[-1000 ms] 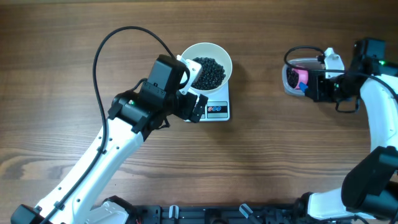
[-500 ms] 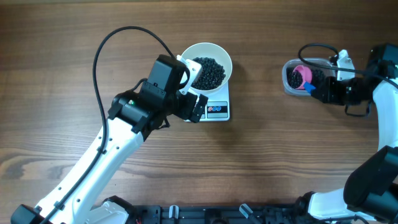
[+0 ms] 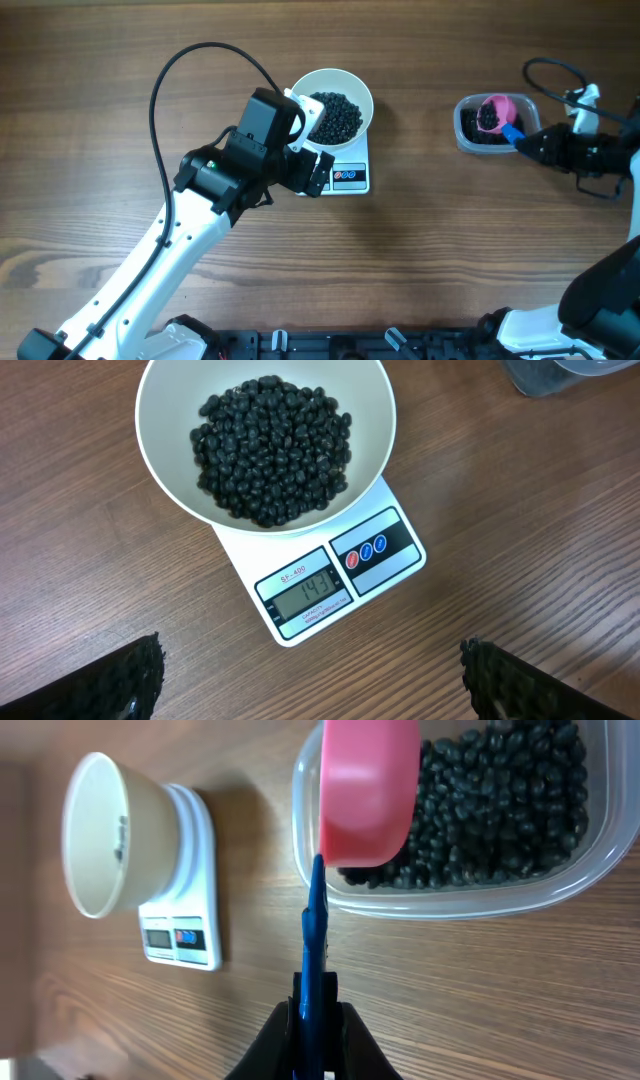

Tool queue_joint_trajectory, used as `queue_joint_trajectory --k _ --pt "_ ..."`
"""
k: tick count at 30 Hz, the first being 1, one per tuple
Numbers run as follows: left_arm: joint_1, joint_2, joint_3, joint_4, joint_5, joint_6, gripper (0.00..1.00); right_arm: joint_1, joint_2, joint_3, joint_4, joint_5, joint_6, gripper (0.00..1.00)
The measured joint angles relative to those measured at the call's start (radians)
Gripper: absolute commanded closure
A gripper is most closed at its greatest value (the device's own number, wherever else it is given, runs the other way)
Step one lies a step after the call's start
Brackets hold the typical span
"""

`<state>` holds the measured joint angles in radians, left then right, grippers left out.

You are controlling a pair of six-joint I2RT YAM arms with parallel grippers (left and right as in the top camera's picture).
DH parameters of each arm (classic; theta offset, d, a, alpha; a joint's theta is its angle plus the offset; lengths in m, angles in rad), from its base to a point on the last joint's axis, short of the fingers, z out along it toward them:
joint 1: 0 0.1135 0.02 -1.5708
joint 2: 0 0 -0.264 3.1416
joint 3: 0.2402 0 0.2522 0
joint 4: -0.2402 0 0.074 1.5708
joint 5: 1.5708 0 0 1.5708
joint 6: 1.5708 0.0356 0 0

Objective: Scoop item into bowl and weigh 150g on scale
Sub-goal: 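Dig the scoop into the black beans in the tub, then lift the filled scoop and carry it left over the white bowl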

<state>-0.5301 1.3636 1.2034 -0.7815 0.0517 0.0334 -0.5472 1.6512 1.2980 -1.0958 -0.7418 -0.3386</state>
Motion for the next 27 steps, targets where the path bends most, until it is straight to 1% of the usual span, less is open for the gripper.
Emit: queue_joint_trajectory --k 7,11,16,21,27 --pt "0.000 0.000 0.000 0.000 0.000 0.000 0.00 -0.026 0.000 0.000 -0.008 -0.187 0.000 0.96" --pt "0.000 0.000 0.000 0.000 0.000 0.000 0.00 -0.026 0.000 0.000 -0.011 -0.346 0.003 0.96" --pt "0.000 0.000 0.000 0.000 0.000 0.000 0.00 -0.016 0.000 0.000 0.011 -0.488 0.071 0.96" --pt "0.000 0.000 0.000 0.000 0.000 0.000 0.00 0.063 0.000 0.000 0.031 -0.538 0.113 0.96" --pt "0.000 0.000 0.000 0.000 0.000 0.000 0.00 0.216 0.000 0.000 0.140 -0.552 0.159 0.96"
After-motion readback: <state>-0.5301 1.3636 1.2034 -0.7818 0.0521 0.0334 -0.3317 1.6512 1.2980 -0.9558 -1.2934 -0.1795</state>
